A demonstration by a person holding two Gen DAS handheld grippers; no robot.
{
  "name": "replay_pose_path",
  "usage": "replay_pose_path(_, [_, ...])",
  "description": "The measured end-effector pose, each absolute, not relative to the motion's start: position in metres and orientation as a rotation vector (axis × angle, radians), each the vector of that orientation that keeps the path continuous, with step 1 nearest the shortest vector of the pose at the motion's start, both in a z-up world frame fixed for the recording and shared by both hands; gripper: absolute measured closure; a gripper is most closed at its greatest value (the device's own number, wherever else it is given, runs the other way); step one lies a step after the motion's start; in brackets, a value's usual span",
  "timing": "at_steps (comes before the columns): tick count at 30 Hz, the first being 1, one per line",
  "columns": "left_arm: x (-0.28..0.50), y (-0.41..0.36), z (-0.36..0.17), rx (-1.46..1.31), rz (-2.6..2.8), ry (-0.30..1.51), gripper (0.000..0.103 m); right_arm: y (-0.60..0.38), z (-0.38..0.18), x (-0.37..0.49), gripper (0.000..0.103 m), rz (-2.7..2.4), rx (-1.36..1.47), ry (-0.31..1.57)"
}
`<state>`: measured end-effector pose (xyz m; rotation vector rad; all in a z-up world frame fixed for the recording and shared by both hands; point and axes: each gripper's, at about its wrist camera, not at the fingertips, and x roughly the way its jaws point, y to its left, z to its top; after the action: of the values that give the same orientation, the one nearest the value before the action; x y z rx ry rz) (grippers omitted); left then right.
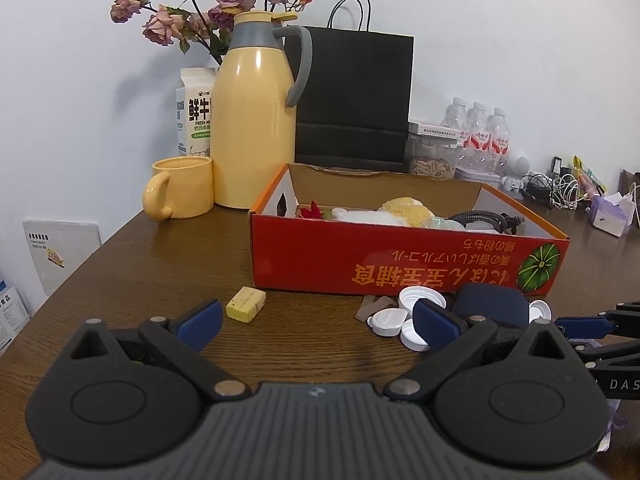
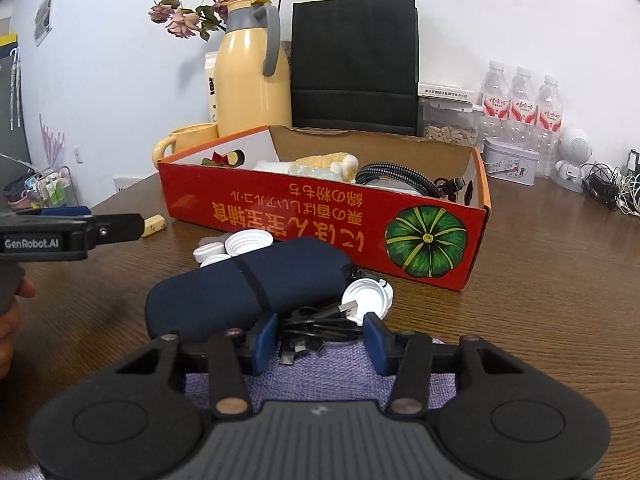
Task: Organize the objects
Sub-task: 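Withdraw both grippers from the box and lower them over the navy case, then grasp the black cable plug with the right gripper while the left gripper grasps the navy case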
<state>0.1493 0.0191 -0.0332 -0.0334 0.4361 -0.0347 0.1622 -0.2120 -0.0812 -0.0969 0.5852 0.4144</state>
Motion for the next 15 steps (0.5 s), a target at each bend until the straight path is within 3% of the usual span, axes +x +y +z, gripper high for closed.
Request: replay_pose_path(15, [0.152, 0.013, -0.035, -0.036, -0.078, 0.452, 0.000, -0.227, -0.070, 0.148, 0.061, 0.362, -0.047, 0.463])
